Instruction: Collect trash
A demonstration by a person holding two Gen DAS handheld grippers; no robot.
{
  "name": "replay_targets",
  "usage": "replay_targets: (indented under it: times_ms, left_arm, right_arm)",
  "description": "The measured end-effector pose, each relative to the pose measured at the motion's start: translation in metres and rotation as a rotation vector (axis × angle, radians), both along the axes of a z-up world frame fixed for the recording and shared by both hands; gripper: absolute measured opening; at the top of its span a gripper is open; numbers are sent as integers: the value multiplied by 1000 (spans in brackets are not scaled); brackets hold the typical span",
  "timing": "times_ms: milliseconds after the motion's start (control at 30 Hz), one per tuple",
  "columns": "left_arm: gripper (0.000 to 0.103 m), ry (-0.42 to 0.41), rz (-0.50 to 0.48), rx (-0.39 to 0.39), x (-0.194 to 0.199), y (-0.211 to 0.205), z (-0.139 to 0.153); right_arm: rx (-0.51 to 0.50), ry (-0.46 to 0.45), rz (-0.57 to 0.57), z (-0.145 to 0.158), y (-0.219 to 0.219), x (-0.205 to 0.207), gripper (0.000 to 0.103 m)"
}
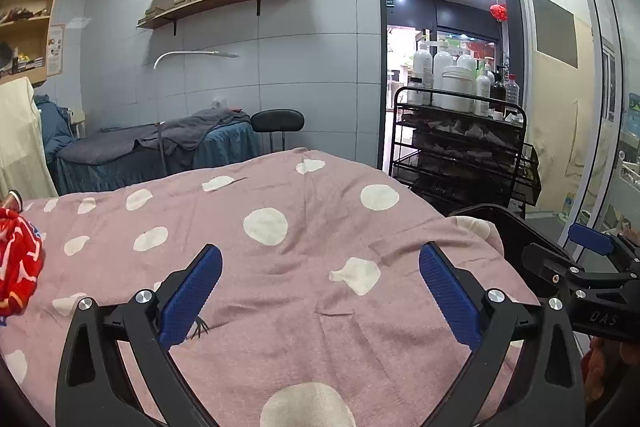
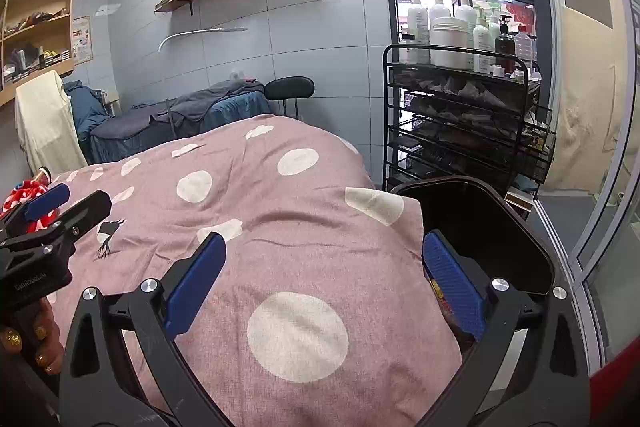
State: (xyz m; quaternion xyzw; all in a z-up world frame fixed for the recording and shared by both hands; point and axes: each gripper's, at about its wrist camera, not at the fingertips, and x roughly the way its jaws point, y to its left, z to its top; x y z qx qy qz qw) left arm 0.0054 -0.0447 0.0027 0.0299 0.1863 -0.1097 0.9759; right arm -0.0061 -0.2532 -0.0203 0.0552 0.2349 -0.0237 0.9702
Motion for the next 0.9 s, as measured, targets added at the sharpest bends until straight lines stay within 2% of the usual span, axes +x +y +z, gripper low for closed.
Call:
replay_targets:
  times_ms: [900]
  left_arm:
    - [98, -10, 34, -22, 0, 6, 5]
  right_arm:
    - [8, 1, -4, 3, -3, 1, 98]
